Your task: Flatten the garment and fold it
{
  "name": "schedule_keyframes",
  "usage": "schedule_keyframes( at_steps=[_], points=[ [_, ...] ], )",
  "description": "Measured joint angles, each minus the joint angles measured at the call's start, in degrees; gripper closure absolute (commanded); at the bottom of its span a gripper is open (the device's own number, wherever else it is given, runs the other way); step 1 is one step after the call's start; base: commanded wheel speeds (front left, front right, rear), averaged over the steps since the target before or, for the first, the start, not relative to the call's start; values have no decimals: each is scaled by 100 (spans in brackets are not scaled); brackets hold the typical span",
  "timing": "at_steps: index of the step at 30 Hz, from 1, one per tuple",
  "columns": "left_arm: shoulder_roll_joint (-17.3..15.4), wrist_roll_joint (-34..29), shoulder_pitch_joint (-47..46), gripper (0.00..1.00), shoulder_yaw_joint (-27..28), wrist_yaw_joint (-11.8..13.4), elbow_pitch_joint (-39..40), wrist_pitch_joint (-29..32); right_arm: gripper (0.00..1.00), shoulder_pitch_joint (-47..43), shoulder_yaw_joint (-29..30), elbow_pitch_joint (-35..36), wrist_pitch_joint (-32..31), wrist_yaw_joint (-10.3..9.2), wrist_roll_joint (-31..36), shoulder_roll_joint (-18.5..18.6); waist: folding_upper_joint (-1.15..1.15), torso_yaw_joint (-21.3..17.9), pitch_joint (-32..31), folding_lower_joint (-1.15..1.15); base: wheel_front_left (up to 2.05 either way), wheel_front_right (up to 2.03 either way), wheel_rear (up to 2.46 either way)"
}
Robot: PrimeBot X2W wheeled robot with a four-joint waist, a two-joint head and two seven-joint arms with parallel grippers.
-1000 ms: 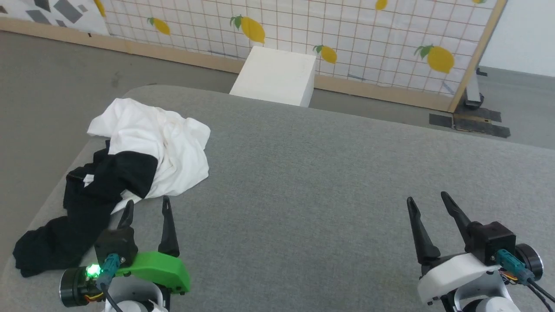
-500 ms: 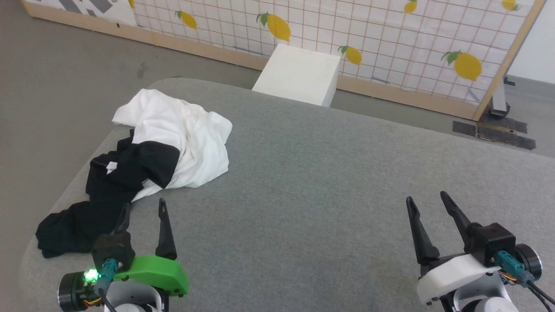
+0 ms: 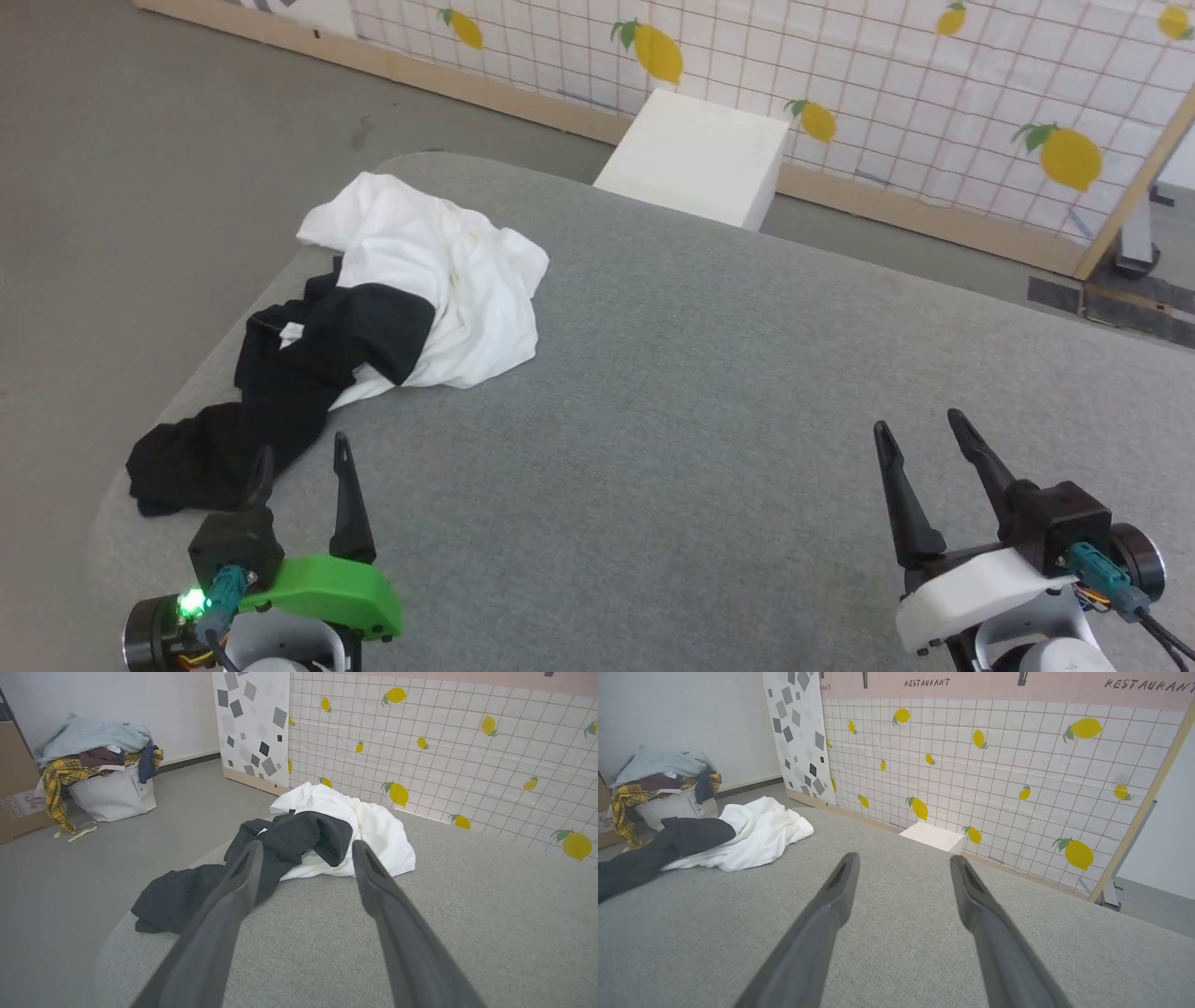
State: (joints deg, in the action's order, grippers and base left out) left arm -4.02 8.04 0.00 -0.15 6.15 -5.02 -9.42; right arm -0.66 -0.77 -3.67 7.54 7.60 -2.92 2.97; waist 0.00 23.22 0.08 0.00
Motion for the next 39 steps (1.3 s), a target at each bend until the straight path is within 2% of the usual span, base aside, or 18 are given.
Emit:
schedule_keyframes(
  at_steps=[39],
  points=[
    [-123, 241, 59, 0, -55, 358, -325, -457, 0, 71, -74, -269, 324, 0, -68, -2, 0, 1043, -41, 0, 0, 0, 0]
  ],
)
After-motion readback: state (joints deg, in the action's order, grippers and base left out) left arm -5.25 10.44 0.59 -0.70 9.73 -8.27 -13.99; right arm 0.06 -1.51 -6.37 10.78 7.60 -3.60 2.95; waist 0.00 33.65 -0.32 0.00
